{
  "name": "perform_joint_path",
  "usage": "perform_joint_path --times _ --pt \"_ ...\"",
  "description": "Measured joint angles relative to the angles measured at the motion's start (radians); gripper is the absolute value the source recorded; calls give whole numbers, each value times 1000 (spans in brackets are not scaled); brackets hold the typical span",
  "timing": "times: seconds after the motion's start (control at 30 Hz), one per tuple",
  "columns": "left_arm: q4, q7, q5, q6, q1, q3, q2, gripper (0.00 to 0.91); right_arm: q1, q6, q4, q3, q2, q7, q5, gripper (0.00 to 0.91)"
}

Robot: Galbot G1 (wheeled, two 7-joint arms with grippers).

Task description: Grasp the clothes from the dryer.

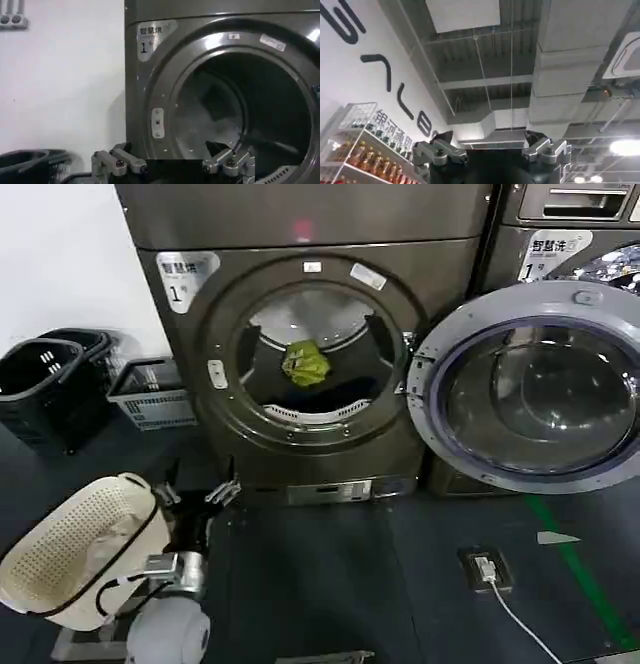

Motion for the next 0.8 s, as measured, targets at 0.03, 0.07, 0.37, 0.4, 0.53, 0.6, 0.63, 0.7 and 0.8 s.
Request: perform_joint_path --times 0.03,0.07,0.37,0.4,0.53,0.6,0.63,0.7,0.8 --pt "-2 0 0 0 1 0 0 907 -1 1 0 1 -1 -1 2 907" --pt "-2 1 0 1 2 0 -1 907 -2 2 -1 4 -2 -1 4 907" --pt "-11 6 -2 9 0 0 2 907 -6 5 -1 11 -3 -7 13 907" --pt "-11 6 -3 10 1 0 3 907 -6 5 -1 10 -3 -7 14 907" --pt "-12 11 -3 12 3 -3 5 907 -5 6 3 7 -2 -10 15 907" --pt "-12 14 -3 13 4 -4 5 907 -5 8 3 7 -2 -11 15 907" --pt "-12 16 -3 13 4 -4 5 907 -4 8 3 7 -2 -12 16 907" --pt "-12 19 -2 15 3 -4 5 907 -4 10 1 9 -2 -12 16 907" --pt "-12 24 -1 17 0 -3 3 907 -4 12 -1 11 -2 -14 16 907"
